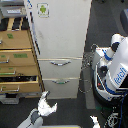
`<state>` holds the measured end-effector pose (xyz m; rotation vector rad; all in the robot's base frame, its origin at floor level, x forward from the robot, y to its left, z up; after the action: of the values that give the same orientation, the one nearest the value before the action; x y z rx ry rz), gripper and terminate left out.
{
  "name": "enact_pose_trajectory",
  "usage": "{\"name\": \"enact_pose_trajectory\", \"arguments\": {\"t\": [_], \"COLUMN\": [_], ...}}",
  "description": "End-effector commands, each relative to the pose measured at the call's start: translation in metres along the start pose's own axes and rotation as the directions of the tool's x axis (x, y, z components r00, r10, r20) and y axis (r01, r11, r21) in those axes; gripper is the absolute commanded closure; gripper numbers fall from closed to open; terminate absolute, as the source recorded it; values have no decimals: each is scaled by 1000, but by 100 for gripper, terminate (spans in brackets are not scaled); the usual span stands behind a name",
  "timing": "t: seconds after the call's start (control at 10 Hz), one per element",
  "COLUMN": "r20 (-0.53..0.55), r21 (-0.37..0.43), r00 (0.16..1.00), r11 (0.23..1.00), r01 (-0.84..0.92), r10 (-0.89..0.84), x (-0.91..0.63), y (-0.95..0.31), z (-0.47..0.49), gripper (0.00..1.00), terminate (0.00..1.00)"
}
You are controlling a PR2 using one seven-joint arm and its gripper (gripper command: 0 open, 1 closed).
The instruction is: Opening the fridge
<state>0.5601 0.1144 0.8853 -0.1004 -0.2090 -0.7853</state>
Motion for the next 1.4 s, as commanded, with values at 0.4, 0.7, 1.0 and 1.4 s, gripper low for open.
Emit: {"name": "enact_pose_trajectory", "arguments": {"t": [0.4,0.7,1.0,1.4], "r20": [-37,-30,-29,-34], "r21": [238,242,243,270], "r00": [813,742,697,706], "r11": [796,725,682,687], "r01": [-557,-645,-690,-675], "r10": [581,670,716,707], "x": [80,76,75,95], "y": [136,168,195,217], "z": [59,79,95,116], "gripper": [0,0,0,0], "terminate": [0,0,0,0]}}
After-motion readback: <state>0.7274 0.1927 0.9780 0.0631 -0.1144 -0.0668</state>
